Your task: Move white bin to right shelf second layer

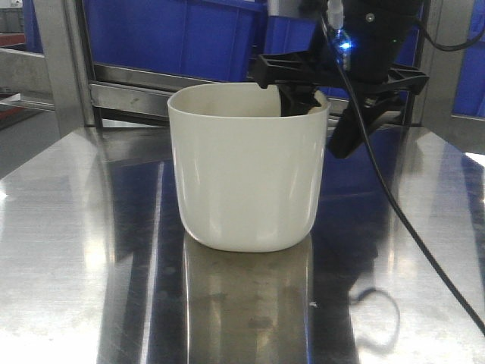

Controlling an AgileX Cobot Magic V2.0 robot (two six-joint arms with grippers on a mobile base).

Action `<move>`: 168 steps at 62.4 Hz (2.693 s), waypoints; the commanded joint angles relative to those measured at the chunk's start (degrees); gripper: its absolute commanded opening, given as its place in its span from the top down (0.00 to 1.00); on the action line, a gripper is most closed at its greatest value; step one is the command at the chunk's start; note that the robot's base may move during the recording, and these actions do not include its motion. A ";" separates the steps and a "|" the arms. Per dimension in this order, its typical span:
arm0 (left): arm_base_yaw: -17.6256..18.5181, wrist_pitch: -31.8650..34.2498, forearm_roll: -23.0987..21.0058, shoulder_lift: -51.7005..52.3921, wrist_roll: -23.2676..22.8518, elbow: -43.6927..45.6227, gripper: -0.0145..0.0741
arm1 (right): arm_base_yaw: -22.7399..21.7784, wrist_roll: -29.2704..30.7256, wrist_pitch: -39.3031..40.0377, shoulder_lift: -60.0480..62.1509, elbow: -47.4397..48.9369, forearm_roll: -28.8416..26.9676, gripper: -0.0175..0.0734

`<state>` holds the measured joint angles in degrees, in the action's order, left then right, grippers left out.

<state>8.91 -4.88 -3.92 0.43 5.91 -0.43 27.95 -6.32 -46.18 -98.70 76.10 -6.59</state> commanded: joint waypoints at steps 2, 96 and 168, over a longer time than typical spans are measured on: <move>0.41 4.88 -0.31 0.80 -0.20 -2.11 0.74 | -0.03 0.24 4.00 2.64 1.46 -0.20 0.61; 0.41 4.88 -0.31 0.80 -0.20 -2.11 0.74 | -22.97 -0.29 26.23 71.33 -34.55 9.09 0.75; 0.41 4.88 -0.31 0.80 -0.20 -2.11 0.74 | -23.43 -0.24 26.16 74.25 -36.51 9.09 0.75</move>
<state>8.91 -4.88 -3.92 0.43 5.91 -0.43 4.88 -6.42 -26.65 -24.19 37.91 2.66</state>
